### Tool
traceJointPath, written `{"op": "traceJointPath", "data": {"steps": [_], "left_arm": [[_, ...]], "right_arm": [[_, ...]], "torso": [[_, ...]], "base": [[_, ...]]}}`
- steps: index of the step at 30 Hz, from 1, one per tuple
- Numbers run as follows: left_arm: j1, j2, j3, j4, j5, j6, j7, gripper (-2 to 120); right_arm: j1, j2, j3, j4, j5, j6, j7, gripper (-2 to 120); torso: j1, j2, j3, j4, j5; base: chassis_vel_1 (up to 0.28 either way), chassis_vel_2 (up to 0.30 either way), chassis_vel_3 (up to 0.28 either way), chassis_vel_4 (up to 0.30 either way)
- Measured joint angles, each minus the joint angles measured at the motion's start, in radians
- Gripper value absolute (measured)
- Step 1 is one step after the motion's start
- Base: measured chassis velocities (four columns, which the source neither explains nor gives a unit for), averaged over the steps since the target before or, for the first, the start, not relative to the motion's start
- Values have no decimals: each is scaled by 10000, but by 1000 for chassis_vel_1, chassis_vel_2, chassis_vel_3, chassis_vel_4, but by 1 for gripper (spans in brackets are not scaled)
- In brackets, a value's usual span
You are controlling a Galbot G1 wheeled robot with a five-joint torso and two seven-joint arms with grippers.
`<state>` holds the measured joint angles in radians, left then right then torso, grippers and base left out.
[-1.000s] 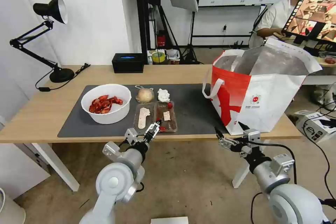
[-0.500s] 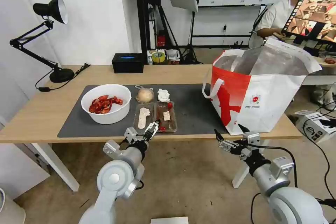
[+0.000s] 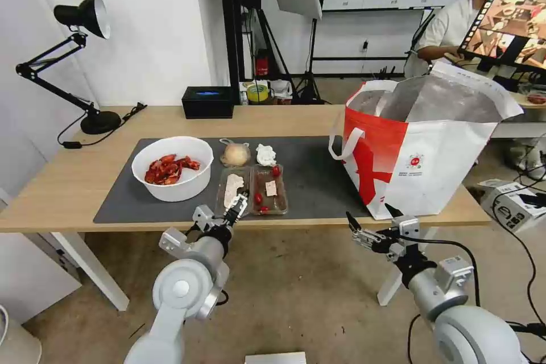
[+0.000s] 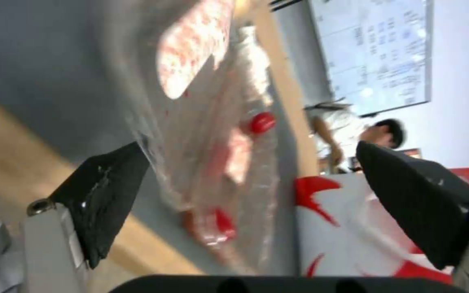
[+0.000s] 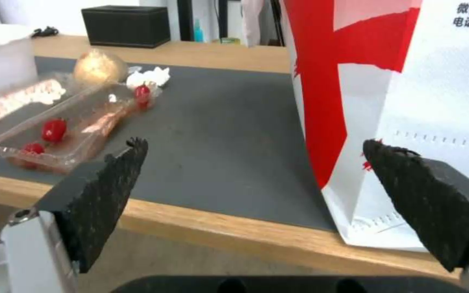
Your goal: Pick up the trash from the table and place it into the takeout bag.
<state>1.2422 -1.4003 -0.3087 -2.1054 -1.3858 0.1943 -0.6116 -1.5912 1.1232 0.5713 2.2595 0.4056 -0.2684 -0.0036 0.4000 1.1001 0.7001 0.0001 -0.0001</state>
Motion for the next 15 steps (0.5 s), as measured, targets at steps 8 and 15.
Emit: {"op": "traceJointPath", "data": {"steps": [8,15], "left_arm": [[61,14,-100,-406,6,-328,822,100],[62,93,-175,-748,6,-423,1350,100]], "right_arm": [[6,43,-31,-6,-54,0,0,100],[-22,49,-26,56,-83,3,1,100]], "torso": [[1,-1,0,0,0],[0,-2,-1,-1,1]], "base": [[0,0,0,0],[0,0,0,0]]}}
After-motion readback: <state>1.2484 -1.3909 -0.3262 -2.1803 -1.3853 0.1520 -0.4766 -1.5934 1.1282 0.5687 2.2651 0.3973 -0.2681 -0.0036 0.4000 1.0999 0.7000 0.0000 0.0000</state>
